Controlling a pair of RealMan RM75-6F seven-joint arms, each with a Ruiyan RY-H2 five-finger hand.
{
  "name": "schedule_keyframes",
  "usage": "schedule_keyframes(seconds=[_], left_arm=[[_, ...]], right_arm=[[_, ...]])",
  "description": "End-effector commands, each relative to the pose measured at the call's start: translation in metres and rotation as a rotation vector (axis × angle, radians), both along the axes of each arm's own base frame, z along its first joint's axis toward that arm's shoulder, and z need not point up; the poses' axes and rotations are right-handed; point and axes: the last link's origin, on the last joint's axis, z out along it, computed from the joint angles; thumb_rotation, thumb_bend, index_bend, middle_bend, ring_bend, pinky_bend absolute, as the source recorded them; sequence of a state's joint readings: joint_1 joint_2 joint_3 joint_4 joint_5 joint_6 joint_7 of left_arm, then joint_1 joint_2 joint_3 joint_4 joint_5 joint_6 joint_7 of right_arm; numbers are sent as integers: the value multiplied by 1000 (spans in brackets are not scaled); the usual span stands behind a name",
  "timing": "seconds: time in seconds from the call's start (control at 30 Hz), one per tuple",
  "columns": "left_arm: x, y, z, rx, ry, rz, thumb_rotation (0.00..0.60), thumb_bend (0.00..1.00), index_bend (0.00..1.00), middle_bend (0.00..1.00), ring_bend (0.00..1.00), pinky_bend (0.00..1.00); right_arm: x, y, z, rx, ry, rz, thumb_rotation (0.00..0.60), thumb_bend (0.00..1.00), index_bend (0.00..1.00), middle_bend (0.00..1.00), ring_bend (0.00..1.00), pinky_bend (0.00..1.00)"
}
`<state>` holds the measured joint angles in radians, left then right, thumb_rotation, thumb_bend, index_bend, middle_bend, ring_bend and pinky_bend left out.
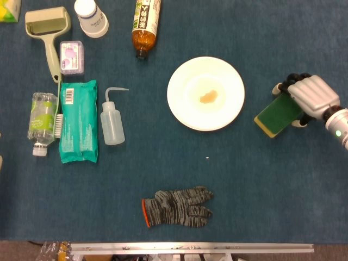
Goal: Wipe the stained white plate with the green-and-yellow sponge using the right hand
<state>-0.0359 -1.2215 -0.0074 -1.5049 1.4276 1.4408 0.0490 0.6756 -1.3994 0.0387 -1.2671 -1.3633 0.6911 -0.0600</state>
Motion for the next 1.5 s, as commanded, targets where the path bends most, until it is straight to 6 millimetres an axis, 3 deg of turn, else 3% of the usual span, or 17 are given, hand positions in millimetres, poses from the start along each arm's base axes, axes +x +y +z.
schedule_keyframes(seconds=[0.03, 0.4, 0.8, 1.5], left_arm=[[0, 0, 0, 2, -1, -1, 600, 294, 357, 299, 161, 407], [-1, -1, 0, 2, -2, 1, 600, 294, 357, 300, 161, 407], [-2, -1, 3, 15, -2, 6, 600, 294, 357, 300, 161, 407], [-6, -4, 6, 24, -9, 12, 600, 294, 357, 300, 161, 407]], right_arm=[[0, 1, 0, -8, -2, 15, 600, 23, 367, 469, 298, 296], [6, 3, 5, -39, -40, 37, 600, 46, 394, 566, 389, 351], [41, -18, 24, -96, -59, 101, 600, 46, 394, 566, 389, 351], [105, -70, -24, -54, -15, 146, 600, 47, 394, 565, 389, 351]])
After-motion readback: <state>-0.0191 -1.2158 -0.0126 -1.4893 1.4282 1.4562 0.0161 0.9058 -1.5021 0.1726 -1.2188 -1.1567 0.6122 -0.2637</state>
